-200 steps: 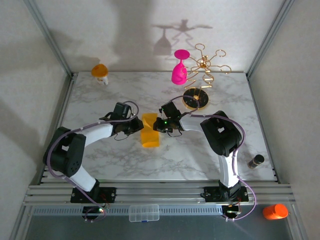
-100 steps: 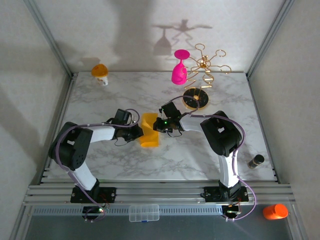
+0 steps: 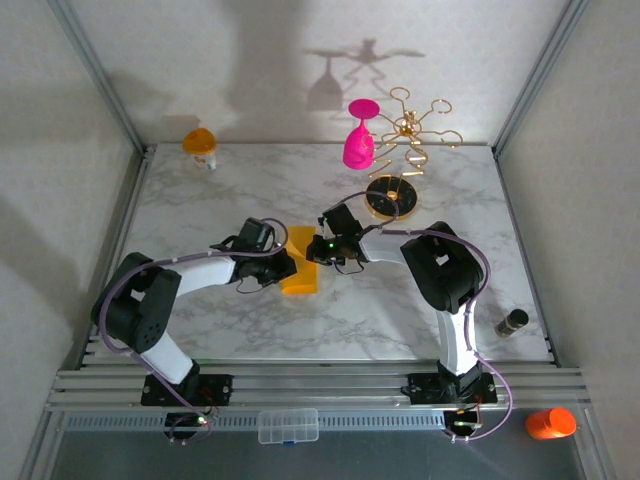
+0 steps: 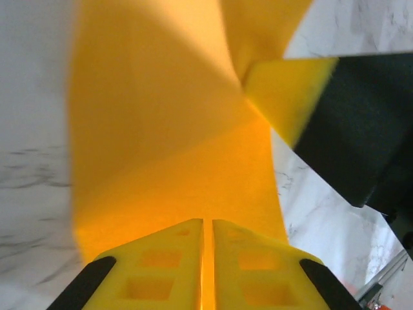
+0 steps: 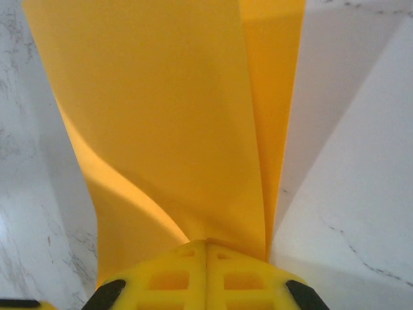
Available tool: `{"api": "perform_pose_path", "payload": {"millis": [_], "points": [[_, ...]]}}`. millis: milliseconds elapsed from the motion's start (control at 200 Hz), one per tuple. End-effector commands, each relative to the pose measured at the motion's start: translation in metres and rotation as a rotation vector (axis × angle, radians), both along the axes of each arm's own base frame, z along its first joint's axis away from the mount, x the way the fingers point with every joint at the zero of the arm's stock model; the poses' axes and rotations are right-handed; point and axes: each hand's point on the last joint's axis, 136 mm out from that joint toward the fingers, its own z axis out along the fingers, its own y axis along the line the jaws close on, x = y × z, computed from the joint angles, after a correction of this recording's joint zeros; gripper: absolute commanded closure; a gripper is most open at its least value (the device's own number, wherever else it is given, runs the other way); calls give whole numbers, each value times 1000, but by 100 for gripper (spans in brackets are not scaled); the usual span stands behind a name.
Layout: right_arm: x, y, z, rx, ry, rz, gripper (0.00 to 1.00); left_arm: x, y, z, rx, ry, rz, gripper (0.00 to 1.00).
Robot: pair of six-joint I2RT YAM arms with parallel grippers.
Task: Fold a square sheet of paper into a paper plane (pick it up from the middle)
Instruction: First fold the square sheet of paper in half at the center of the table.
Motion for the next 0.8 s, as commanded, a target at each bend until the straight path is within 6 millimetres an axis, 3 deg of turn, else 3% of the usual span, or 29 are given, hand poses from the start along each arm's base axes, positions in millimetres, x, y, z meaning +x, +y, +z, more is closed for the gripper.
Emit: {"api": "perform_pose_path", "payload": {"millis": [0, 185, 330, 426, 591, 686, 796], "points": [[-55, -83, -103, -388, 228, -68, 93, -3, 4, -18, 34, 55, 31, 88], [-57, -84, -104, -386, 227, -66, 93, -38, 41, -51, 90, 160, 81, 88], [-59, -84, -106, -379, 234, -69, 93, -50, 63, -41, 83, 157, 118, 88], [-59, -84, -107, -381, 236, -66, 93, -39, 58, -18, 47, 100, 114, 87], [-59, -84, -109, -384, 236, -65, 93, -1, 29, 23, -78, -14, 114, 87], [-59, -84, -109, -382, 234, -66, 93, 13, 20, 15, -69, -7, 113, 87], [-58, -84, -108, -383, 232, -66, 93, 21, 21, -10, -11, 46, 115, 88]]}}
